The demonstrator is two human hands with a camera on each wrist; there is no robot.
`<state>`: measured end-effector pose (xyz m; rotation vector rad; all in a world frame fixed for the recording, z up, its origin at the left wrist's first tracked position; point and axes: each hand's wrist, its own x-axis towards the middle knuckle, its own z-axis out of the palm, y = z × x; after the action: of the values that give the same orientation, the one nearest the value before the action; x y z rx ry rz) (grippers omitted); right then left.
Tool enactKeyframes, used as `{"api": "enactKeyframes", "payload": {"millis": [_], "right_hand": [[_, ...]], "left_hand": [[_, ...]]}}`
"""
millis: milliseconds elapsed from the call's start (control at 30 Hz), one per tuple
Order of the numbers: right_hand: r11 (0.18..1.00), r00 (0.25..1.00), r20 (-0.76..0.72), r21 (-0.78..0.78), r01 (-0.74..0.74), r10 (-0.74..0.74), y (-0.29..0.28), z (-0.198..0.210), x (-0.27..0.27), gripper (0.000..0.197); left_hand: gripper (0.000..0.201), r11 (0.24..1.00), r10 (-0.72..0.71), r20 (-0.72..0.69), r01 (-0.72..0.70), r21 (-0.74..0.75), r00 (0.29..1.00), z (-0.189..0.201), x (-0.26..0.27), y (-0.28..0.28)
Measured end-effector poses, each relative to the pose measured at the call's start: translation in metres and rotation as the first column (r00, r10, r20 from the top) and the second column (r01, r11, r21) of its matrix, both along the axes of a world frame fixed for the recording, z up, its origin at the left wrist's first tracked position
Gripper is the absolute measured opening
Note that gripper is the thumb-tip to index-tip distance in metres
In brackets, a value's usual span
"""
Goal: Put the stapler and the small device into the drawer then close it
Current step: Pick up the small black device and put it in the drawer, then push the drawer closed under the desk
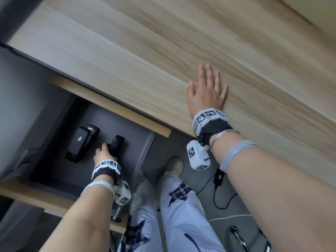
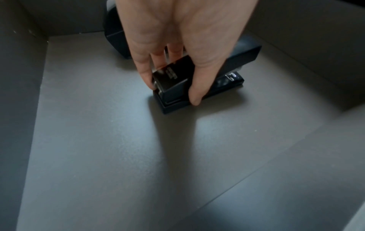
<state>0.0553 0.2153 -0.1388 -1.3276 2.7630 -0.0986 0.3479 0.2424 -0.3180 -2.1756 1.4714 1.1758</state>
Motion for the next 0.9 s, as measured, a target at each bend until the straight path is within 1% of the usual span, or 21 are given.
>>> {"api": "enactKeyframes", "payload": {"millis": [133, 267, 366, 500, 600, 666, 700, 766, 833, 866, 900], "right_hand": [[1.0, 1.0, -0.001, 0.005, 0.0, 0.0, 0.0, 0.002, 0.002, 0.06], [1.0, 1.0, 0.008, 0.009, 0.004, -0.004, 0.0, 0.004, 0.003, 0.06], [1.0, 1.0, 0.023, 0.013, 0.002, -0.002, 0.0, 0.005, 0.004, 0.06], [0.999, 0.999, 0.04, 0.031, -0.007, 0.006, 0.0, 0.008, 0.004, 0.06], [0.999, 0.998, 0.062, 0.035, -0.007, 0.005, 0.001, 0.009, 0.005, 0.06], [0.999, 0.998, 0.067, 0.038, -0.003, 0.001, 0.001, 0.01, 0.005, 0.06], [0.999, 0.998, 0.066, 0.036, -0.002, -0.001, 0.001, 0.01, 0.005, 0.06], [1.0, 0.998, 0.065, 0.029, -0.001, -0.001, 0.001, 0.009, 0.004, 0.061], [1.0, 0.998, 0.066, 0.027, -0.002, 0.001, 0.001, 0.008, 0.004, 0.061], [1.0, 0.998, 0.065, 0.028, -0.003, 0.001, 0.001, 0.008, 0.003, 0.061], [1.0, 0.998, 0.062, 0.027, -0.003, 0.001, 0.002, 0.008, 0.003, 0.06]], "left_hand": [[0.056, 0.998, 0.037, -0.019, -0.036, 0.043, 0.999, 0.008, 0.005, -0.003], [0.064, 0.993, 0.105, -0.015, -0.104, 0.059, 0.994, 0.031, 0.022, -0.006], [0.054, 0.983, 0.186, 0.001, -0.186, 0.01, 0.983, 0.051, 0.042, -0.005], [0.04, 0.952, 0.3, 0.059, -0.295, -0.08, 0.952, 0.08, 0.08, 0.002], [0.029, 0.911, 0.402, 0.1, -0.387, -0.141, 0.91, 0.099, 0.112, 0.011], [0.026, 0.877, 0.472, 0.132, -0.45, -0.165, 0.871, 0.108, 0.13, 0.019], [0.029, 0.859, 0.506, 0.147, -0.481, -0.175, 0.85, 0.109, 0.137, 0.025], [0.043, 0.819, 0.574, 0.216, -0.549, -0.169, 0.79, 0.114, 0.141, 0.035], [0.055, 0.749, 0.66, 0.248, -0.645, -0.15, 0.709, 0.118, 0.139, 0.046], [0.056, 0.746, 0.661, 0.256, -0.656, -0.118, 0.706, 0.117, 0.138, 0.052], [0.055, 0.737, 0.668, 0.223, -0.673, -0.065, 0.71, 0.118, 0.133, 0.056]]}}
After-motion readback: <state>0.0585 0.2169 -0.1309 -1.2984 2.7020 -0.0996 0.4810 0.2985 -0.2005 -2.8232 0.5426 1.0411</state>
